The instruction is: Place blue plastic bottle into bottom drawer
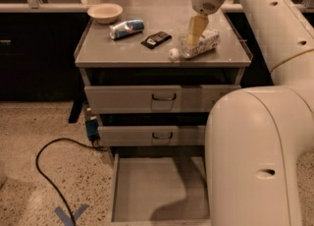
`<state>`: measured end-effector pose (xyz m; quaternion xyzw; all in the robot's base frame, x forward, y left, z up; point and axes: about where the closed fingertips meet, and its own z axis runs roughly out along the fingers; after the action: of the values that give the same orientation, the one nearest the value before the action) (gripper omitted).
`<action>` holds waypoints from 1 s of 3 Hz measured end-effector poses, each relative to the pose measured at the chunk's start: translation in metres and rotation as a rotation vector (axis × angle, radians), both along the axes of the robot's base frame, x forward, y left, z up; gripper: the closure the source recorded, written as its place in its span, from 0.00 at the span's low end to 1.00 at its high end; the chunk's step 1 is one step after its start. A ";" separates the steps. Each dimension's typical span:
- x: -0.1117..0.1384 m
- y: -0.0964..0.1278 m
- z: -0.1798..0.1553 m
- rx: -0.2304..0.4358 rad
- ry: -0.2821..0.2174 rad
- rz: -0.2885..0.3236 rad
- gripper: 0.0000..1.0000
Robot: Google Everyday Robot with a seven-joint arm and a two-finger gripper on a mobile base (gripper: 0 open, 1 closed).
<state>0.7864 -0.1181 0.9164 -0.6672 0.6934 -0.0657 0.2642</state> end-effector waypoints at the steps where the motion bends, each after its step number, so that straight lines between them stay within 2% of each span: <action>1: 0.008 -0.007 -0.015 0.060 0.030 -0.017 0.00; 3: 0.011 -0.013 -0.036 0.067 0.081 -0.009 0.00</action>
Offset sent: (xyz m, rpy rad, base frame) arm 0.0340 -0.0264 -0.0178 0.0809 0.0949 -0.0062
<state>0.7969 -0.1308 0.8800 -0.6568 0.7084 -0.0168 0.2579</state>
